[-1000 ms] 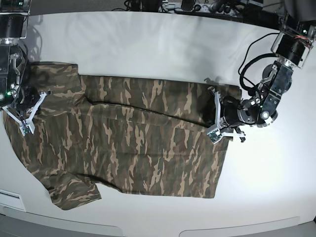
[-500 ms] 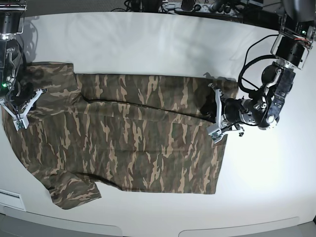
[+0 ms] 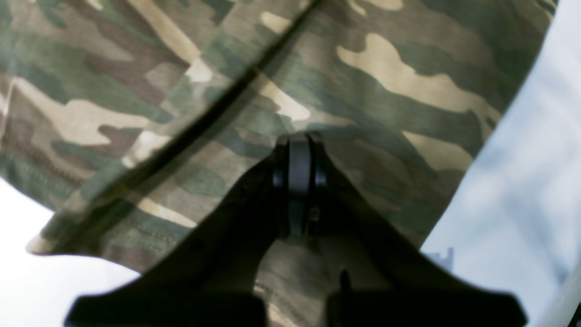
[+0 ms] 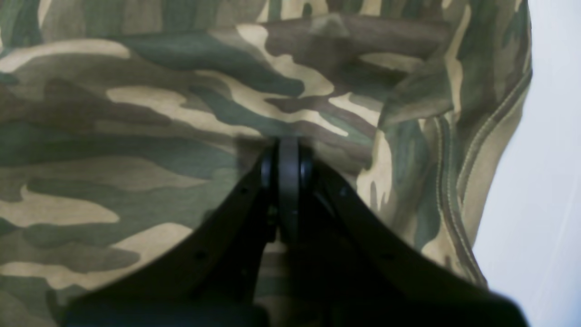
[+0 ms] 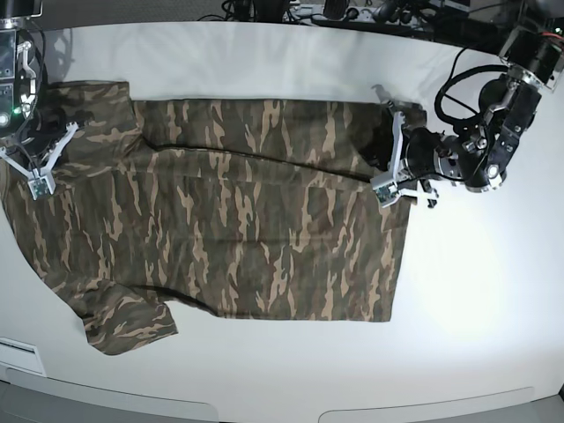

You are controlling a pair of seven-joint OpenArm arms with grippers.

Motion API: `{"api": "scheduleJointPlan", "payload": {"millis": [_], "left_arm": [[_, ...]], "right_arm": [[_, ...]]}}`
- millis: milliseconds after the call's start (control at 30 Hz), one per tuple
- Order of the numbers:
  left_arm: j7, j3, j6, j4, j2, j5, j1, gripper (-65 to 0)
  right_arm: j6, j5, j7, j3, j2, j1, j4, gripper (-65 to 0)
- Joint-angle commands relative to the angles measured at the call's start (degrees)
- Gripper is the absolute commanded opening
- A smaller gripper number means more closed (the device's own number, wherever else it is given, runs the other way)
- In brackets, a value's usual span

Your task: Fold the T-shirt properly

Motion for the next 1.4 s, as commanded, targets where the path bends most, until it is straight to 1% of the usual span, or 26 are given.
{"api": "scheduleJointPlan", "payload": {"millis": [0,100,233,400,700,767,833,933,1067,1167,1267,1367], "left_arm": [[4.2,0.2,-0.2,1.0,-2.0,2.3,1.4,-65.0],[3.8,0.2,0.9,3.7,-4.7,3.3,3.4,-65.0],[3.6,0.2,3.0,7.1,-7.6,3.0,5.6,-65.0],[3.6,0.2,3.1,11.9,-10.3,3.3,10.3,-65.0],[3.8,0.0,3.1,15.1,-11.3,4.0,15.8,-65.0],[4.0,0.0,4.0,16.5,-11.6,5.1,17.3,-65.0],[3.9,0.0,4.9,17.9,-12.0,6.5,18.6,-65.0],[3.5,0.0,5.2,19.3,-12.4,10.1,19.8,-65.0],[3.5,0.0,7.3,19.4,-12.4,14.4,19.8,-65.0],[3.5,0.0,7.5,19.4,-12.4,15.4,19.8,-65.0],[3.5,0.0,7.5,19.5,-12.4,15.4,19.7,-65.0],[3.5,0.0,7.4,19.5,-12.4,15.7,19.4,-65.0]], "right_arm": [[2.7,1.3,-9.1,-1.1,-0.5,-3.7,-0.7,-65.0],[1.1,1.3,-9.1,-1.1,-0.5,-6.9,1.9,-65.0],[-0.3,1.3,-9.1,-1.1,-0.5,-10.9,5.5,-65.0],[-2.2,1.0,-9.1,-1.1,-0.5,-16.3,9.6,-65.0],[-5.4,-4.5,-9.0,-1.1,-0.5,-23.3,14.3,-65.0],[-5.6,-4.6,-8.4,-1.1,-0.5,-24.7,14.4,-65.0],[-6.7,-5.3,-7.2,-1.1,-0.5,-25.7,14.4,-65.0],[-8.0,-6.8,-6.9,-1.1,-0.5,-25.7,14.4,-65.0],[-8.2,-7.5,-7.0,-1.1,-0.5,-25.7,14.4,-65.0],[-8.6,-7.6,-6.9,-1.1,-0.5,-25.6,14.4,-65.0],[-9.7,-8.0,-7.0,-1.1,-0.5,-25.6,15.3,-65.0],[-9.7,-9.3,-6.9,-1.1,-0.5,-25.6,16.9,-65.0]]}}
